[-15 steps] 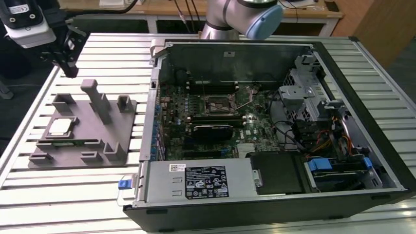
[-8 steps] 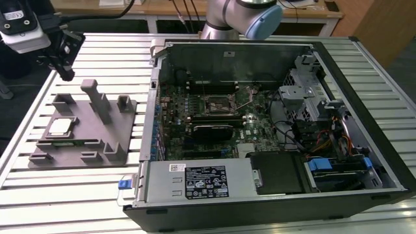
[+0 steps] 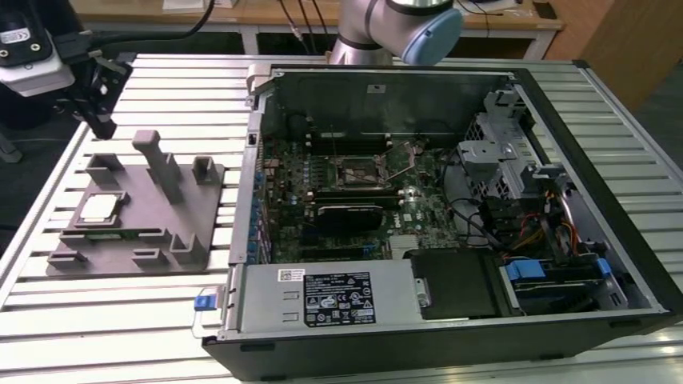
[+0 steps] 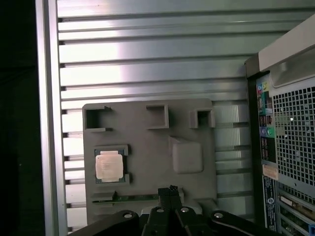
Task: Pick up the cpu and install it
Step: 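Reach for the cpu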
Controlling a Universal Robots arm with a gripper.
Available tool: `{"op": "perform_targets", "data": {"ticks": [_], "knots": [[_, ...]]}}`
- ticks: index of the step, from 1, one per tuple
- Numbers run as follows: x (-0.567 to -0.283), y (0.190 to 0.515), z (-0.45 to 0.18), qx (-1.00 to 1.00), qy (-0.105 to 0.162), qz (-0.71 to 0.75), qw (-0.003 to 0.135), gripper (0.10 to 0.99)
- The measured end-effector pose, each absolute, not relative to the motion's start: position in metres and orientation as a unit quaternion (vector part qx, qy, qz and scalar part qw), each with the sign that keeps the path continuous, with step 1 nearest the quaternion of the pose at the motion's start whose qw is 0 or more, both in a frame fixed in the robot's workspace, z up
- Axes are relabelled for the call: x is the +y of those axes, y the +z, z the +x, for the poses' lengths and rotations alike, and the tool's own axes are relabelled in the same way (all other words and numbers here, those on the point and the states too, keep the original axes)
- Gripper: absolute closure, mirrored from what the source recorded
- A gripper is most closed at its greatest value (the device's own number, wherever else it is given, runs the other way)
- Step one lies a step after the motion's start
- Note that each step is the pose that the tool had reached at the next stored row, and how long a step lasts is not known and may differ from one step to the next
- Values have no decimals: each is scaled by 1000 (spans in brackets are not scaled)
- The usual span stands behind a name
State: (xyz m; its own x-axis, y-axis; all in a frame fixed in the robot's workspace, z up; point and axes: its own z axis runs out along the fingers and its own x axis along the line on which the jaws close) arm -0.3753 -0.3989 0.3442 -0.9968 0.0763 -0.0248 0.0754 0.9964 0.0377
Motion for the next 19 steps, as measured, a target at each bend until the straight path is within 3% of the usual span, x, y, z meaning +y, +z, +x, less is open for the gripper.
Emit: {"op": "perform_targets", "data": {"ticks": [19], "knots": [[-399,322,-400,999,13,38,13,980]]}}
